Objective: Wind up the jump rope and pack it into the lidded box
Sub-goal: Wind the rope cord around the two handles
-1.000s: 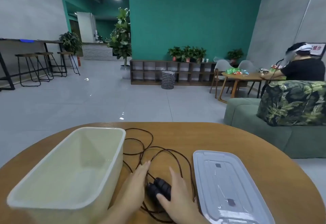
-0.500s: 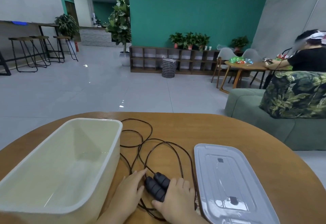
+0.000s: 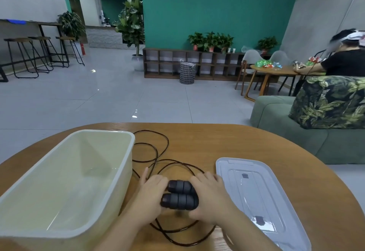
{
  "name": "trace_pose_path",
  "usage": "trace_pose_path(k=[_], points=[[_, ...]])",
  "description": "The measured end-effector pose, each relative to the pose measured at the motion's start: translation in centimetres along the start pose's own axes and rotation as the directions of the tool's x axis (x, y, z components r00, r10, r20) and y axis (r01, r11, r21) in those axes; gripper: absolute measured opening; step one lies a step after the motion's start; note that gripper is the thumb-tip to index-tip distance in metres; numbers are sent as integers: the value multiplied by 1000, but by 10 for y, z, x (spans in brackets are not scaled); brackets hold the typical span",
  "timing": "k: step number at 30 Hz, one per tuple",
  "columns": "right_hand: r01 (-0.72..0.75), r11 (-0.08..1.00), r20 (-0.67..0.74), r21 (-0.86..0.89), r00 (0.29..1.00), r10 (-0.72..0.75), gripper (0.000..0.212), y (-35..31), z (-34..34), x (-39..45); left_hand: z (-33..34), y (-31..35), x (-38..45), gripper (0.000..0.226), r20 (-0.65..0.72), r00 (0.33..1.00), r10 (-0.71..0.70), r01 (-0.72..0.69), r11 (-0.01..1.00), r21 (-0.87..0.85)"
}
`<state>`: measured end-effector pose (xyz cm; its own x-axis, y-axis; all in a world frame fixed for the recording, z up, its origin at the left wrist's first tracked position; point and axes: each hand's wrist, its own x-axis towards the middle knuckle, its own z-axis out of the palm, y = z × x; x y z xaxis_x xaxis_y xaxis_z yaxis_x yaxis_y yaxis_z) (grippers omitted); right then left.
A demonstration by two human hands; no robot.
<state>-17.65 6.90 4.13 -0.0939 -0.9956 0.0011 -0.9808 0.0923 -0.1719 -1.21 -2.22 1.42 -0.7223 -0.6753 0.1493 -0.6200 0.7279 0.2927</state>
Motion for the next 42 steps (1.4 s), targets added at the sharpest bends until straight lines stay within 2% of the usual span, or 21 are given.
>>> trace_pose_path(k=[1, 4, 9, 13, 15, 18, 22, 25, 27, 29, 31, 34, 37, 39, 42], points=[[17, 1000, -48, 0, 999, -17, 43, 4, -1, -1, -4, 5, 0, 18, -16, 1000, -13, 13, 999, -29], [13, 997, -151, 73, 989, -2, 58, 13, -2, -3, -12, 18, 1, 24, -83, 993, -86, 68, 978, -199], [-35, 986, -197, 164, 978, 68, 71, 23, -2, -7, -17, 29, 1, 36, -179, 980, -86, 36, 963, -269], [-13, 977, -251, 213, 966, 67, 54, 30, -4, -7, -18, 27, 1, 35, -202, 973, -110, 54, 964, -262], [-9, 978, -282, 207, 957, 68, 42, 32, -6, -7, -19, 25, 2, 30, -170, 981, -98, 51, 964, -262], [3, 985, -320, 175, 946, 54, 34, 38, -8, -6, -23, 19, 4, 23, -39, 999, -25, 15, 966, -257], [4, 983, -265, 184, 963, 46, 37, 45, -7, -8, -30, 15, 6, 33, 98, 995, -1, 33, 948, -317], [-40, 964, -252, 263, 962, 109, 29, 47, -14, -13, -35, 8, 6, 35, 111, 993, -39, 79, 920, -383], [-155, 873, -190, 463, 944, 268, 22, 53, -20, -16, -38, -2, 6, 34, 56, 995, -81, 97, 900, -426], [-258, 689, -68, 677, 910, 408, 26, 59, -25, -17, -40, -8, 4, 34, -60, 992, -110, 75, 907, -415], [-311, 517, 54, 797, 890, 452, 35, 61, -28, -17, -43, -4, 2, 39, -151, 982, -110, 48, 931, -361], [-326, 330, 163, 886, 884, 438, 36, 54, -28, -14, -44, 12, 0, 47, -227, 970, -89, 12, 948, -319], [-291, 58, 248, 955, 891, 381, 31, 43, -25, -13, -42, 31, 2, 41, -285, 957, -53, -35, 955, -296], [-285, -105, 303, 953, 893, 332, 27, 35, -24, -12, -41, 43, 3, 40, -286, 958, -30, -60, 951, -303], [-302, -309, 391, 902, 876, 284, 32, 22, -22, -8, -36, 53, 2, 47, -233, 972, 32, -100, 953, -286]])
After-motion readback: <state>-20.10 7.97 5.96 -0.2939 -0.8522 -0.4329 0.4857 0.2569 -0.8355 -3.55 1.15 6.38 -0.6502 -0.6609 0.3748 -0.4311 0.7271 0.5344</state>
